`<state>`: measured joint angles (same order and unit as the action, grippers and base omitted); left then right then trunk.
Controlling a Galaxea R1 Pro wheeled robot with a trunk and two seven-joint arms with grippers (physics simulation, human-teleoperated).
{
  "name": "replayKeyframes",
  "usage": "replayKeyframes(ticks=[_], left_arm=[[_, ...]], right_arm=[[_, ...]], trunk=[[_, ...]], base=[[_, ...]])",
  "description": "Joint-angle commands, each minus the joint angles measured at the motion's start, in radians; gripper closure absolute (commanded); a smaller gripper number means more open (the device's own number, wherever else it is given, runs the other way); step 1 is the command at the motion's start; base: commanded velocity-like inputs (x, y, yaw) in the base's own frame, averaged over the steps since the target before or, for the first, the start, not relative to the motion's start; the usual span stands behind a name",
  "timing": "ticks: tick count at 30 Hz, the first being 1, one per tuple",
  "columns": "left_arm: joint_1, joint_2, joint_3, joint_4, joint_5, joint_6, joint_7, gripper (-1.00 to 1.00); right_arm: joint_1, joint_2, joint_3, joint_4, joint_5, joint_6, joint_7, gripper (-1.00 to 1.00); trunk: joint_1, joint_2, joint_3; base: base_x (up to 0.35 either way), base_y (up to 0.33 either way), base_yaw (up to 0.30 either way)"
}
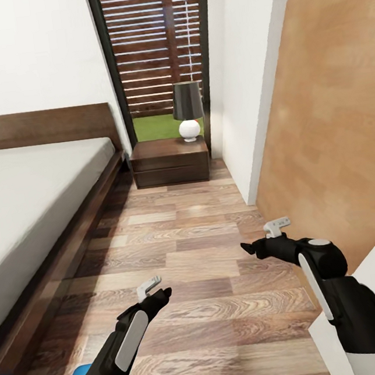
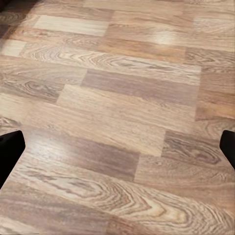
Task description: In the bedroom, move the book from the bed onto either nightstand, and place the two sandals side by side next to the bed.
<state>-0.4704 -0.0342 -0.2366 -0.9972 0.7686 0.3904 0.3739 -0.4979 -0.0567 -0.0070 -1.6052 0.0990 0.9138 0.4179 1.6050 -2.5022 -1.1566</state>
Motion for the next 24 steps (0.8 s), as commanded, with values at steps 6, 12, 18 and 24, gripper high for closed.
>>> replayKeyframes(ticks=[6, 12, 18, 24], left_arm=[[0.009, 0.018, 0.043, -0.001, 0.01, -0.022, 0.018, -1.0], [0.016, 0.026, 0.092, -0.002, 0.009, -0.026, 0.019, -1.0], [0.019, 0.027, 0.109, -0.003, 0.005, -0.028, 0.02, -1.0], [0.02, 0.03, 0.115, -0.003, 0.003, -0.028, 0.021, -1.0]], right_arm=[[0.007, 0.0, 0.114, 0.0, 0.003, 0.003, 0.016, -1.0], [0.021, 0.0, 0.174, -0.001, 0.001, 0.003, 0.016, -1.0], [0.026, 0.0, 0.2, -0.004, 0.0, 0.004, 0.016, -1.0], [0.029, 0.0, 0.208, -0.006, 0.001, 0.004, 0.016, -1.0]], trunk=[[0.0, 0.0, -0.001], [0.0, 0.0, -0.001], [0.0, 0.0, -0.001], [0.0, 0.0, -0.001]], base=[[0.042, -0.064, -0.006], [0.009, -0.014, -0.001], [0.01, -0.014, 0.0], [0.073, -0.15, 0.0]])
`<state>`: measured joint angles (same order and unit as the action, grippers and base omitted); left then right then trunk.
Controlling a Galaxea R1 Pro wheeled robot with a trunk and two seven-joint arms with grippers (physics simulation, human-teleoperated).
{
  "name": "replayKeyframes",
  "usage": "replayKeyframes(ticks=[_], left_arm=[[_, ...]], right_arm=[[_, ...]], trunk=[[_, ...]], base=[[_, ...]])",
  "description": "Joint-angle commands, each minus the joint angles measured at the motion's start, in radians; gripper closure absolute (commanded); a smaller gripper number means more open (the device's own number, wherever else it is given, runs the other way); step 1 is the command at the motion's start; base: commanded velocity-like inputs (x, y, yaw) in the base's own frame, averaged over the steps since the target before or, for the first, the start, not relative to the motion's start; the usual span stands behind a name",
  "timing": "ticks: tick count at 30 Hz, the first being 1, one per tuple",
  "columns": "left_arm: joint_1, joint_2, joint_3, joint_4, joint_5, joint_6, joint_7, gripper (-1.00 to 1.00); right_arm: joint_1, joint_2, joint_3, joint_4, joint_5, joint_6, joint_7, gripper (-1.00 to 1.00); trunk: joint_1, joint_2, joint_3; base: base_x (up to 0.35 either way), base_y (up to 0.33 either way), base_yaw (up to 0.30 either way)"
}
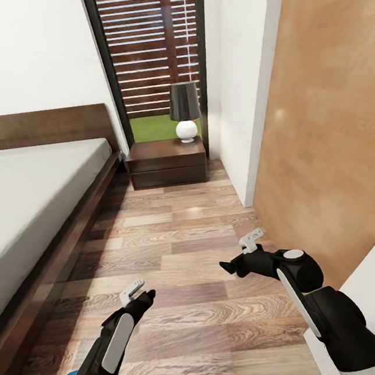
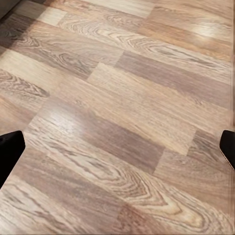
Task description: In the bedroom, move the book from the bed onto either nightstand, and place the two sandals side by side next to the bed.
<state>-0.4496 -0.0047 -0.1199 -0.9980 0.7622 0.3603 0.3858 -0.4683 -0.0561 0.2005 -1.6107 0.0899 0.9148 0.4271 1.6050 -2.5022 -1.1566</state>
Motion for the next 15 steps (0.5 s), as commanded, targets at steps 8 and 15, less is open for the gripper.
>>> replayKeyframes(ticks=[8, 15], left_arm=[[0.001, 0.001, 0.001, -0.002, 0.009, 0.0, 0.009, -1.0], [0.004, 0.0, 0.002, -0.002, 0.01, 0.0, 0.007, -1.0]], right_arm=[[0.0, -0.001, 0.004, -0.003, 0.01, 0.003, 0.007, -1.0], [0.0, -0.001, 0.004, -0.003, 0.01, 0.003, 0.007, -1.0]], trunk=[[0.0, 0.0, -0.001], [0.0, 0.0, -0.001]], base=[[0.082, -0.157, 0.0], [0.013, -0.025, 0.0]])
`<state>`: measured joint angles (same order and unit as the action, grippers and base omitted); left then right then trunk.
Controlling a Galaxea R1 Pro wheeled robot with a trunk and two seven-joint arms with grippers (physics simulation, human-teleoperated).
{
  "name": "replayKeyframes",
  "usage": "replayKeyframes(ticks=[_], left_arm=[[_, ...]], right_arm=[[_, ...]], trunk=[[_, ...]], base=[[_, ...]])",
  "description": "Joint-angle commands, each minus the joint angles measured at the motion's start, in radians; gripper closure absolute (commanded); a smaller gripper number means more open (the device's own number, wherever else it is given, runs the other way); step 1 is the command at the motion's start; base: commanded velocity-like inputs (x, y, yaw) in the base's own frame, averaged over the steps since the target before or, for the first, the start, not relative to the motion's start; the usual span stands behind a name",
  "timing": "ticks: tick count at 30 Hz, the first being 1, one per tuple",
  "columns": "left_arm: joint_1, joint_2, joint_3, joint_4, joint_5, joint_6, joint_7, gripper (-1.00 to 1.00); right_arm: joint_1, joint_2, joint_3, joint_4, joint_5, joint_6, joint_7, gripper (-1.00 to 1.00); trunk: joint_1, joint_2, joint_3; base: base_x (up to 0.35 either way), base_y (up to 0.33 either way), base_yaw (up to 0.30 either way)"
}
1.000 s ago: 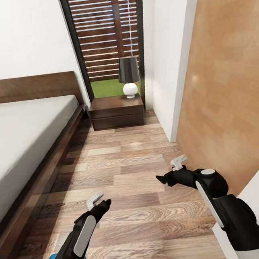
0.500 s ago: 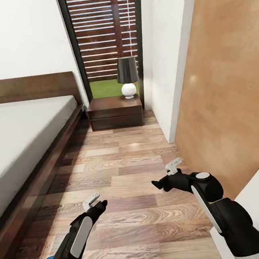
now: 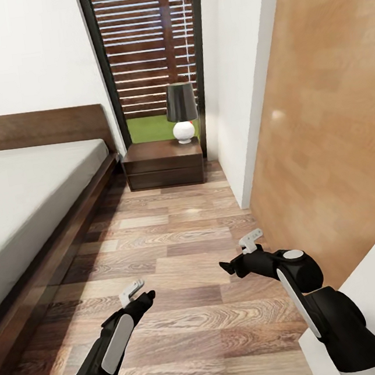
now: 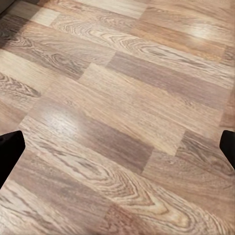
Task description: In the bedroom, move the book from the bed onto either nightstand, and place the two sandals side by side next to the bed.
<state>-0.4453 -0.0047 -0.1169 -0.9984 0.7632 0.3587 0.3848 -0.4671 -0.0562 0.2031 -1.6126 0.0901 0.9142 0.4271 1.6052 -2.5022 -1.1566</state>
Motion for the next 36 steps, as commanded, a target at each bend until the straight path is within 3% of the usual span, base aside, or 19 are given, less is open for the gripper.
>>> replayKeyframes(ticks=[1, 28, 36], left_arm=[[0.001, 0.001, -0.001, -0.004, 0.011, 0.002, 0.008, -1.0], [0.002, 0.002, -0.001, -0.008, 0.01, 0.002, 0.008, -1.0], [0.002, 0.0, -0.002, -0.008, 0.009, 0.002, 0.008, -1.0]], right_arm=[[-0.001, -0.001, 0.001, -0.001, 0.01, 0.003, 0.007, -1.0], [-0.001, -0.001, 0.002, -0.002, 0.011, 0.002, 0.003, -1.0], [-0.001, -0.001, 0.002, -0.003, 0.011, 0.003, 0.0, -1.0]], trunk=[[0.0, 0.0, -0.001], [0.0, 0.0, -0.001], [0.0, 0.0, -0.001]], base=[[0.137, -0.003, 0.0], [0.303, 0.0, 0.0], [0.324, 0.0, 0.11]])
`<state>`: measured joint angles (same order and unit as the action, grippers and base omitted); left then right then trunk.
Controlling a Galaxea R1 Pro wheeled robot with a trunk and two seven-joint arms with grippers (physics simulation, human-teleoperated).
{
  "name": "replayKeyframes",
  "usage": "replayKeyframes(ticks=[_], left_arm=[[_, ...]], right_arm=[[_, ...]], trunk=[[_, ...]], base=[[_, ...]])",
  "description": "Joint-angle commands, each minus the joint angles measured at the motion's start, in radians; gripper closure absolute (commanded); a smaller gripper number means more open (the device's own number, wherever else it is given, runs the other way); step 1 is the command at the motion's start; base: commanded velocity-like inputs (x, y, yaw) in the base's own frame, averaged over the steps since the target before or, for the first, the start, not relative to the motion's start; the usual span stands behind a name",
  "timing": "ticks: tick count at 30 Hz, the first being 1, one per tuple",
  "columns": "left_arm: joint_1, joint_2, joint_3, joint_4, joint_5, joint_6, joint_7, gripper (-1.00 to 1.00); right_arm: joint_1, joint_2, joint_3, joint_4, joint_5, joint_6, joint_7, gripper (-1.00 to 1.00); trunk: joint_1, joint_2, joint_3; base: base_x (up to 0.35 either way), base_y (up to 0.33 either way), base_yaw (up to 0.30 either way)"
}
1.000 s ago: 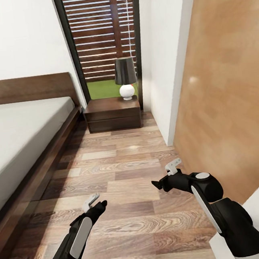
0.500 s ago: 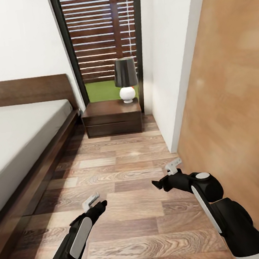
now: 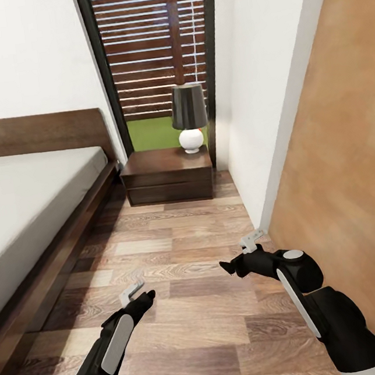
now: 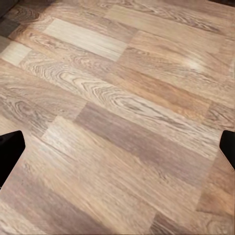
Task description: In the bedroom, move the book from the bed onto either nightstand, and place the two sandals side by side next to the bed.
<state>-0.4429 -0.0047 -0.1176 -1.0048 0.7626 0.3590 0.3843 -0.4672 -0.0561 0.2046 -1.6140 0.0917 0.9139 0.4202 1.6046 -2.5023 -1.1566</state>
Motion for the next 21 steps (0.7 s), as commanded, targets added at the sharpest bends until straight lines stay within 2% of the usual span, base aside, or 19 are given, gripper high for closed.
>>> replayKeyframes(ticks=[1, 21], left_arm=[[0.0, -0.001, -0.002, -0.002, 0.009, 0.001, 0.008, -1.0], [0.0, -0.004, -0.003, 0.0, 0.008, 0.001, 0.007, -1.0]], right_arm=[[-0.001, -0.001, 0.0, -0.001, 0.01, 0.003, 0.007, -1.0], [-0.001, -0.002, -0.001, -0.001, 0.011, 0.001, 0.006, -1.0]], trunk=[[0.0, 0.0, -0.001], [0.0, 0.0, -0.001]], base=[[0.324, 0.0, 0.056], [0.324, 0.0, 0.009]])
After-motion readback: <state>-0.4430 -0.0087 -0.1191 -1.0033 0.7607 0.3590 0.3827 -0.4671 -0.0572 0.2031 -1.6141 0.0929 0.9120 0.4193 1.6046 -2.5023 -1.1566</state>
